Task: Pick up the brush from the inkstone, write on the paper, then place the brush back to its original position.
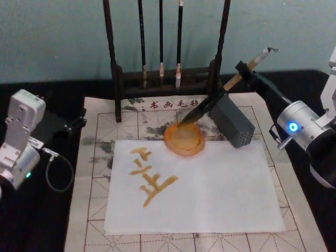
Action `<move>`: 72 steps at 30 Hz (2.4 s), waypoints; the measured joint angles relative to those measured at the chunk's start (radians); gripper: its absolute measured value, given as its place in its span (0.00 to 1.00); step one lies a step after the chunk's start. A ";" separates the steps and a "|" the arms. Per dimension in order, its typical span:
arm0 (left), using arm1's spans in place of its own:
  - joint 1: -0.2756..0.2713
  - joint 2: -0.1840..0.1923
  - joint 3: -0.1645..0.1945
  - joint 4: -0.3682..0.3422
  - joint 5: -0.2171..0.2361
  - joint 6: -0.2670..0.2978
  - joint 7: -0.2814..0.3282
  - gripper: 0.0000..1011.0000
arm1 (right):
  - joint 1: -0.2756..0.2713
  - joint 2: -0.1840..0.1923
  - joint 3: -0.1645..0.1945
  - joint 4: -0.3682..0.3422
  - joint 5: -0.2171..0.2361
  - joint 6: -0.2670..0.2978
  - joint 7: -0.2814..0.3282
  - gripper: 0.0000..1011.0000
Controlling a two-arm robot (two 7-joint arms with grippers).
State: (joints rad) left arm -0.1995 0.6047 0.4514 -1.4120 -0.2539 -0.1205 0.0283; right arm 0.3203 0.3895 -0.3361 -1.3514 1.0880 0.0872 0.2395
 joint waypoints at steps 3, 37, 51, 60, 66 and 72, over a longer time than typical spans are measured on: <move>0.000 0.000 0.000 0.000 0.000 0.000 0.000 0.99 | -0.004 0.011 -0.007 -0.011 -0.031 -0.024 0.024 0.18; 0.000 0.000 0.000 0.000 0.000 0.000 0.000 0.99 | -0.052 0.044 -0.042 -0.115 -0.281 -0.138 0.183 0.18; 0.000 0.000 0.000 0.000 0.000 0.000 0.000 0.99 | -0.077 0.024 -0.079 -0.167 -0.322 -0.118 0.236 0.18; 0.000 0.000 0.000 0.000 0.000 0.000 0.000 0.99 | -0.085 0.018 -0.102 -0.177 -0.341 -0.115 0.257 0.18; 0.000 0.000 0.000 0.000 0.000 0.000 0.000 0.99 | -0.087 0.017 -0.115 -0.180 -0.355 -0.117 0.267 0.18; 0.000 0.000 0.000 0.000 0.000 0.000 0.000 0.99 | -0.088 0.019 -0.131 -0.184 -0.383 -0.135 0.287 0.18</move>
State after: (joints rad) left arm -0.1995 0.6047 0.4514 -1.4120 -0.2539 -0.1205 0.0283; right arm 0.2320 0.4085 -0.4668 -1.5353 0.7054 -0.0482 0.5262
